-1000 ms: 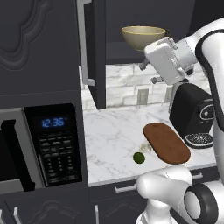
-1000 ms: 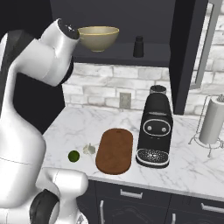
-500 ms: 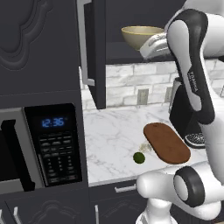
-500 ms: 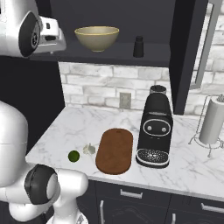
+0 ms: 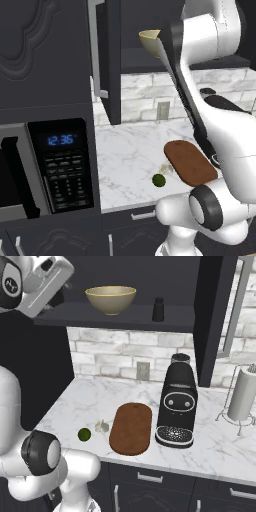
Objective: Open the cabinet. Place the bowl and condiment on the counter. Then place the lime and garlic on the cutting board.
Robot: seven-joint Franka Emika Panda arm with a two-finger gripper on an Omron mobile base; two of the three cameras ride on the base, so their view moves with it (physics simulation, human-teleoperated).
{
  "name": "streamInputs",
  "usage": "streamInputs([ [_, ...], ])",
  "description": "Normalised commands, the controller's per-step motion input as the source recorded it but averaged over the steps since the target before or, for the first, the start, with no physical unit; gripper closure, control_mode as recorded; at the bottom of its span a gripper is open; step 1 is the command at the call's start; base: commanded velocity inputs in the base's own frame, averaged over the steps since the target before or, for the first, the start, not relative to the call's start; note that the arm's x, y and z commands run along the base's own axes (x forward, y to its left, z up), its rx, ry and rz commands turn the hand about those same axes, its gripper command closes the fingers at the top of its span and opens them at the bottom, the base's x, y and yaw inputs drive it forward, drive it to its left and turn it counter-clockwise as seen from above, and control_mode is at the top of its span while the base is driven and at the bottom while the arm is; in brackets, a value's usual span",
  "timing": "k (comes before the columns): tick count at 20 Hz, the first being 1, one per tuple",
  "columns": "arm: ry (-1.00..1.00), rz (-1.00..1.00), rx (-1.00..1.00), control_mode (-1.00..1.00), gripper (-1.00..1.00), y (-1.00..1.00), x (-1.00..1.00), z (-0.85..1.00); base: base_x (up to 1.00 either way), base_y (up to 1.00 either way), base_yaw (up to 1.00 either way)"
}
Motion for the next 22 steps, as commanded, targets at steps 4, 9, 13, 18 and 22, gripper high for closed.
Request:
streamInputs([
  [4, -0.16, 0.0, -0.44, -1.0, -1.0, -0.34, 0.42, -0.31, 0.0, 0.0, 0.0],
  [9, -0.04, -0.03, -0.09, -1.0, -1.0, -0.15, 0.63, -0.12, 0.0, 0.0, 0.0],
  [13, 0.01, -0.05, 0.0, -1.0, -1.0, -0.07, 0.65, 0.0, 0.0, 0.0, 0.0],
  [18, 0.06, -0.08, 0.0, -1.0, -1.0, 0.0, 0.64, -0.01, 0.0, 0.0, 0.0],
  [22, 0.02, -0.09, 0.0, -1.0, -1.0, 0.0, 0.61, -0.03, 0.0, 0.0, 0.0],
])
